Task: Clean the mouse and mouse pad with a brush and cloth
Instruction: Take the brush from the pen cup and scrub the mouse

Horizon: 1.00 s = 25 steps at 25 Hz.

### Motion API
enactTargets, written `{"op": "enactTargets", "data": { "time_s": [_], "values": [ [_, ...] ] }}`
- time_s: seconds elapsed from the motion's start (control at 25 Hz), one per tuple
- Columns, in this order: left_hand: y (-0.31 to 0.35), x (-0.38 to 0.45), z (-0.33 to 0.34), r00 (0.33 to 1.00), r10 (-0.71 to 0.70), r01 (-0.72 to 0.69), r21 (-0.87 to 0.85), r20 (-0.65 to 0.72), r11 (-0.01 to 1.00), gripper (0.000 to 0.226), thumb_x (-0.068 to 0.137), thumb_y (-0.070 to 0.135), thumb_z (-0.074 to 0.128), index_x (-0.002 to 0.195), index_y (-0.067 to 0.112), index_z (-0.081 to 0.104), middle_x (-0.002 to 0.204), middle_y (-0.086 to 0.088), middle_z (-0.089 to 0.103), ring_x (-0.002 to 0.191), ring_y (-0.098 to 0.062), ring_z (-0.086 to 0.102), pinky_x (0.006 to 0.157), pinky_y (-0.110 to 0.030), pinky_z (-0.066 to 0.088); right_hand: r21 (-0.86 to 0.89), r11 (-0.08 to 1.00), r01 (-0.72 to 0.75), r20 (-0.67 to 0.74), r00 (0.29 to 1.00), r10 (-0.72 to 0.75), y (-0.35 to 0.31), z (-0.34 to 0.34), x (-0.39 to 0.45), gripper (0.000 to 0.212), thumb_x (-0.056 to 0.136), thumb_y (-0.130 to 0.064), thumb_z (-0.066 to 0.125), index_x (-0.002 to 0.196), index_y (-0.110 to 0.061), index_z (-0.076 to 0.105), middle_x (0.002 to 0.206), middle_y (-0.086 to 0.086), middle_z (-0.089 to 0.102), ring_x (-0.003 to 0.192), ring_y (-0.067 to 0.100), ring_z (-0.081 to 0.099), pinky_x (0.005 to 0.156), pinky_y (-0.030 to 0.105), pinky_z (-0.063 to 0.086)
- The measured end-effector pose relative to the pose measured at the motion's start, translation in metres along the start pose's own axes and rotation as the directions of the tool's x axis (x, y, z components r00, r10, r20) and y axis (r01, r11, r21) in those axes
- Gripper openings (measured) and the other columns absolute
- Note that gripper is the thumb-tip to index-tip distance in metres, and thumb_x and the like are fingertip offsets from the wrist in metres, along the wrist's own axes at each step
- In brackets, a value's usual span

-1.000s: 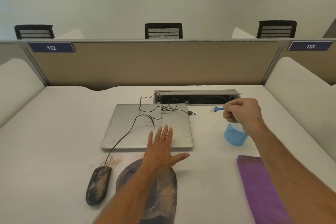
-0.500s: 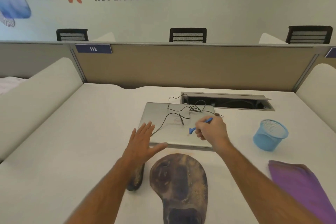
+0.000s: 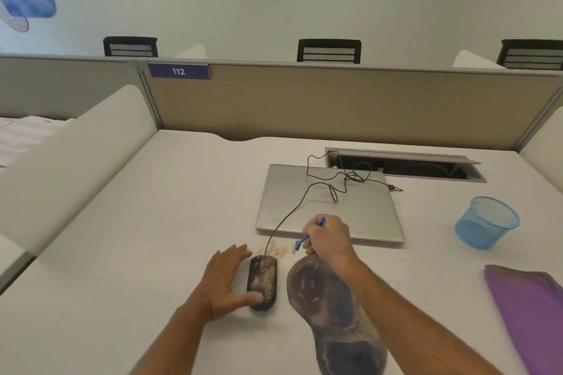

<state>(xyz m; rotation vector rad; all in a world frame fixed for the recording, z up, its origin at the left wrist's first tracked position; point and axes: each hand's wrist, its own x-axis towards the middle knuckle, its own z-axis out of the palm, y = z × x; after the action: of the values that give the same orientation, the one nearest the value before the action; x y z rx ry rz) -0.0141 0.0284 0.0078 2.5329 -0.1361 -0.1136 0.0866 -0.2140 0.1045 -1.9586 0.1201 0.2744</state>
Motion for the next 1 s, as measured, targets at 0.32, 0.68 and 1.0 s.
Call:
{"op": "enactTargets", "data": {
  "time_s": [0.32,0.68,1.0],
  "values": [
    [-0.014,0.005,0.007,0.992,0.122,-0.125,0.276,0.027,0.953,0.143,0.047,0.106,0.052,0.160,0.026,0.017,0.164,0.016,0.008,0.152,-0.006,-0.001,0.124,-0.042,-0.008,-0.101,0.995,-0.016,0.017,1.000,0.017,0.016,0.032,-0.003,0.020,0.089,-0.019,0.055,0.074,-0.017,0.068,0.059,0.003,0.071,0.047,0.014,0.068,0.053,0.031,0.060],
    [-0.013,0.005,0.004,0.990,0.135,-0.138,0.298,0.030,0.945,0.139,0.049,0.107,0.048,0.160,0.027,0.018,0.164,0.015,0.009,0.152,-0.005,-0.003,0.124,-0.044,-0.007,-0.137,0.991,0.009,-0.012,1.000,-0.011,0.018,0.046,-0.001,0.018,0.090,-0.018,0.056,0.076,-0.017,0.069,0.066,0.004,0.072,0.052,0.014,0.069,0.047,0.020,0.054],
    [-0.013,0.005,0.005,0.991,0.136,-0.135,0.289,0.019,0.948,0.133,0.053,0.105,0.048,0.159,0.029,0.022,0.165,0.014,0.012,0.151,-0.004,-0.001,0.124,-0.044,-0.007,-0.152,0.988,0.022,-0.012,1.000,-0.025,0.025,0.047,-0.001,0.022,0.089,-0.016,0.057,0.070,-0.017,0.069,0.063,0.005,0.071,0.048,0.010,0.066,0.048,0.021,0.054]
  ]
}}
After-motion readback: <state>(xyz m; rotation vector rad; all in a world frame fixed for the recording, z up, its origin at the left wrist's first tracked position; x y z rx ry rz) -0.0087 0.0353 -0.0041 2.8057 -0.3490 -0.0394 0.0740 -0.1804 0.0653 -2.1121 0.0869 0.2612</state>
